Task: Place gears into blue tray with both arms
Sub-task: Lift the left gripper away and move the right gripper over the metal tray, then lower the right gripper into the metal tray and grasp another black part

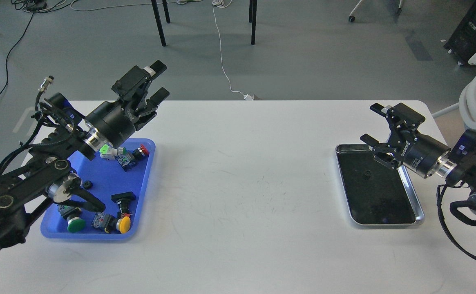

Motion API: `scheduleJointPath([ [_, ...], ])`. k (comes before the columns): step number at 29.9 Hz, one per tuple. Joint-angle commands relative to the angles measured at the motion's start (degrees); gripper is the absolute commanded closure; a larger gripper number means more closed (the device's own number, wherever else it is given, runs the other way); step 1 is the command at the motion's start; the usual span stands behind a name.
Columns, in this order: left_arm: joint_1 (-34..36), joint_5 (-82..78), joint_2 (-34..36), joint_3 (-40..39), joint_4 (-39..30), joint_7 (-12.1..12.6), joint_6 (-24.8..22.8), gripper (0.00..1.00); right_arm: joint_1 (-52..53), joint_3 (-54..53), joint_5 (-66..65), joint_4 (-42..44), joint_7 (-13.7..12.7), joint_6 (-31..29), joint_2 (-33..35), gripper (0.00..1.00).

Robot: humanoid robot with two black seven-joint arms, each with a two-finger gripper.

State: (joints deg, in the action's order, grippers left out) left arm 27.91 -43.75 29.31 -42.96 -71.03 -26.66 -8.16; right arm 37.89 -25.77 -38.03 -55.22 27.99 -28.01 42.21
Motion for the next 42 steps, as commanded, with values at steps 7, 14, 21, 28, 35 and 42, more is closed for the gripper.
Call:
scheduleJointPath([
  [7, -7.3, 4.5, -6.3, -10.3, 0.2, 6.7, -1.9, 0.02, 23.4, 20.8, -37.4, -3.4, 0.0, 0.0, 6.6, 0.03],
  [14, -8.0, 4.5, -5.9, -11.3, 0.2, 6.7, -3.0, 0.02, 34.6, 38.9, -49.4, 2.3, 0.0, 0.0, 0.4, 0.03],
  [21, -8.1, 4.3, -6.1, -11.3, 0.0, 6.8, -3.0, 0.02, 34.5, 54.1, -50.3, 12.2, 0.0, 7.3, -9.7, 0.05],
  [28, -7.9, 4.3, -6.1, -11.2, -0.1, 6.8, -3.2, 0.02, 34.2, 55.2, -50.0, 13.6, 0.0, 9.0, -12.7, 0.09],
  [35, -7.8, 4.3, -6.1, -11.3, -0.1, 6.8, -4.4, 0.02, 33.2, 56.4, -49.9, 13.9, 0.0, 8.9, -13.8, 0.26],
  [42, -7.8, 4.3, -6.2, -11.3, -0.1, 6.8, -4.4, 0.02, 32.1, 56.7, -49.9, 14.8, 0.0, 9.0, -13.9, 0.31],
])
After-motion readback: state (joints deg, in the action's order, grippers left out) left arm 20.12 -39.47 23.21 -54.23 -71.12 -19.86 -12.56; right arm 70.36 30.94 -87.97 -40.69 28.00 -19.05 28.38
